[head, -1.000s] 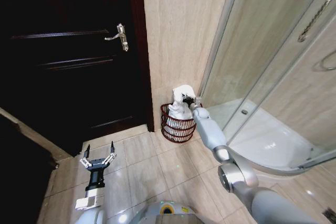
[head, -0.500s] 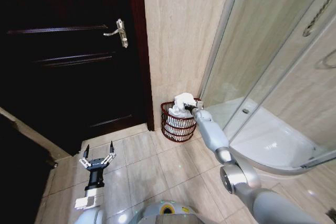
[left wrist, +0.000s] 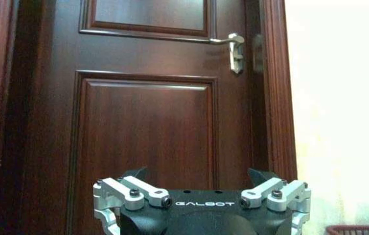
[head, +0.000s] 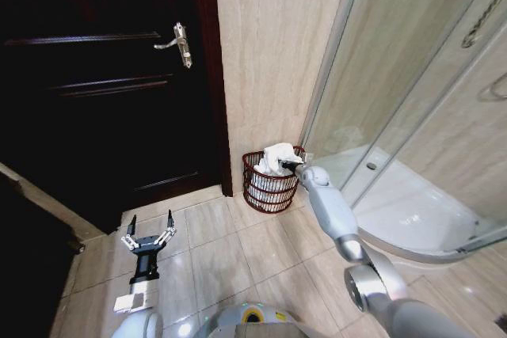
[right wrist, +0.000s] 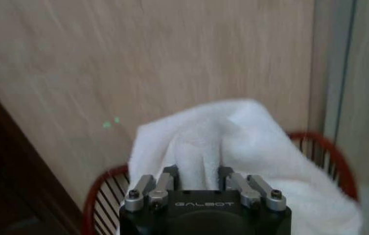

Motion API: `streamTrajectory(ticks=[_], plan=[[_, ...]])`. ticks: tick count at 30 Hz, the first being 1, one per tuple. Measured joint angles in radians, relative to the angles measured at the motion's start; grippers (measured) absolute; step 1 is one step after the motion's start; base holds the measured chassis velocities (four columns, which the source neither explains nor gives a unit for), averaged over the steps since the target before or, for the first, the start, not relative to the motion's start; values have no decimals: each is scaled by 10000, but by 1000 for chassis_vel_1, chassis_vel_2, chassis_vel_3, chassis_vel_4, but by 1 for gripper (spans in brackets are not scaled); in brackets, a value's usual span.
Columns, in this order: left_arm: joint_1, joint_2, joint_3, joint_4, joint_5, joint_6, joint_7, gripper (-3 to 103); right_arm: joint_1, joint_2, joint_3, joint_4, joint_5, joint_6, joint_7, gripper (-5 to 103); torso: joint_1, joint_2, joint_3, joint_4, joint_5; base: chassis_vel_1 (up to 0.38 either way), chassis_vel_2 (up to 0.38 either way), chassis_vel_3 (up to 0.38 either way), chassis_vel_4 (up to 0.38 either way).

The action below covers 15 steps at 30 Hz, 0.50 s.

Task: Discard the used towel into the hamper.

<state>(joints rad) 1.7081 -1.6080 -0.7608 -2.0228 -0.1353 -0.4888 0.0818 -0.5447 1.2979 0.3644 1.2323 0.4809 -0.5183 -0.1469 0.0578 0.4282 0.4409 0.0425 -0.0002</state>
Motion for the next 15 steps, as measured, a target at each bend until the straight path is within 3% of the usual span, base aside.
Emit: streamTrajectory(ticks=[6, 8, 10, 11, 12, 13, 15], plan=[[-55, -1, -7, 71, -241, 63, -126, 100, -921, -547, 257, 1159, -60, -343, 108, 65, 14, 30, 19, -2, 4, 0, 0, 0, 0], [-54, -1, -2, 88, -278, 55, -129, 100, -1086, -575, 306, 1197, -147, -293, 108, 65, 17, 35, 22, 1, 2, 0, 0, 0, 0], [-60, -1, 19, 139, -407, 28, -134, 100, -1560, -579, 432, 1487, -267, -198, 112, 76, 23, 45, 28, 2, 4, 0, 0, 0, 0], [-60, -1, 19, 139, -407, 28, -134, 100, -1560, -579, 432, 1487, -267, -198, 112, 76, 23, 45, 28, 2, 4, 0, 0, 0, 0], [-72, -1, 27, 165, -443, 24, -138, 100, -1759, -583, 470, 1664, -287, -141, 121, 76, 24, 47, 29, 3, 5, 0, 0, 0, 0], [-113, 0, 33, 213, -501, 22, -147, 100, -2226, -591, 563, 2048, -312, 133, 147, 86, 25, 54, 32, 2, 0, 0, 0, 0, 0], [-177, 20, 49, 236, -585, 67, -177, 100, -2838, -560, 702, 2547, -417, 661, 280, 96, 27, 59, 36, 0, 3, 0, 0, 0, 0]])
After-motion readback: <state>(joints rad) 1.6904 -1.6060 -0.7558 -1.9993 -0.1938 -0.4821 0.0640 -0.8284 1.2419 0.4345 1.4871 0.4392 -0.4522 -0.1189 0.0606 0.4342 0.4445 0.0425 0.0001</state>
